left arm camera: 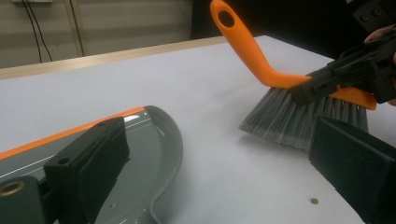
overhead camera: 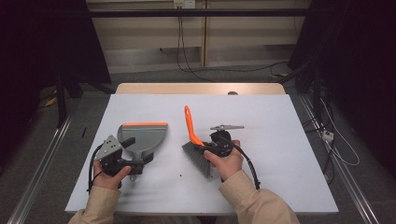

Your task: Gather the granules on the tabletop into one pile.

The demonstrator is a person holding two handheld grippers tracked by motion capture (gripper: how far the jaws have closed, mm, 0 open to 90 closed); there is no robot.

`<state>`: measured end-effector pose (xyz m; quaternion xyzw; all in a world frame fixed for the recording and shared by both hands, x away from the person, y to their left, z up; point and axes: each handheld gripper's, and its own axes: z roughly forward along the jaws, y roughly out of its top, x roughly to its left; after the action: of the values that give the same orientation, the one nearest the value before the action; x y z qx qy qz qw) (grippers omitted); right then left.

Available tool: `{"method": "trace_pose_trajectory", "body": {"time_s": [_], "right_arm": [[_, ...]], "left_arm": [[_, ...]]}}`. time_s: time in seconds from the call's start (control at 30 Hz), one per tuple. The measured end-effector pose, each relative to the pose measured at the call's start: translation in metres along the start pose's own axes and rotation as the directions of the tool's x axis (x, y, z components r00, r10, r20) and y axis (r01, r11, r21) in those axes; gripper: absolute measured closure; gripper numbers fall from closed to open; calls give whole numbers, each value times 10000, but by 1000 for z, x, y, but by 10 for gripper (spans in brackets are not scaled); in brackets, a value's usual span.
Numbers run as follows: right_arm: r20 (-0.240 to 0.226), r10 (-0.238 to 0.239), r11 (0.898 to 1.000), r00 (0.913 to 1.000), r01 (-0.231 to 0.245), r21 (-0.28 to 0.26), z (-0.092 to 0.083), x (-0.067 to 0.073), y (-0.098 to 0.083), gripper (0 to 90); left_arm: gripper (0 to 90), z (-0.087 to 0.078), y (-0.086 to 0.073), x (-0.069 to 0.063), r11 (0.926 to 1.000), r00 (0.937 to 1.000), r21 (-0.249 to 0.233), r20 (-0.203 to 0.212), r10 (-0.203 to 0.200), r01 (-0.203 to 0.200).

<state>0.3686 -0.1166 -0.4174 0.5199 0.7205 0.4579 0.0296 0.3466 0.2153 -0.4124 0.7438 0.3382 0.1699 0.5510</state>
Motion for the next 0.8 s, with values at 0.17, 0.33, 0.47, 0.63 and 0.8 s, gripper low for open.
{"method": "trace_pose_trajectory", "body": {"time_s": [0.17,0.33,0.47,0.63,0.8], "right_arm": [[-345,-299,9995,9990,298,-50,5,21,4,709],[-921,-66,9999,9957,73,77,20,40,-3,709],[-1168,35,9996,9931,-3,270,32,50,-10,709],[-654,-227,9984,9976,260,496,41,46,-18,708],[-223,3,9991,9998,6,419,34,29,-16,706]], "left_arm": [[46,-1,1,0,10000,10000,-23,-17,23,-23],[46,-3,1,1,9999,10000,-97,-42,-33,33],[46,-4,2,1,9999,10000,-158,-28,-23,23],[46,-5,2,1,9999,10000,-170,-29,-17,17],[46,-4,2,1,9999,10000,-134,-11,13,-13]]}}
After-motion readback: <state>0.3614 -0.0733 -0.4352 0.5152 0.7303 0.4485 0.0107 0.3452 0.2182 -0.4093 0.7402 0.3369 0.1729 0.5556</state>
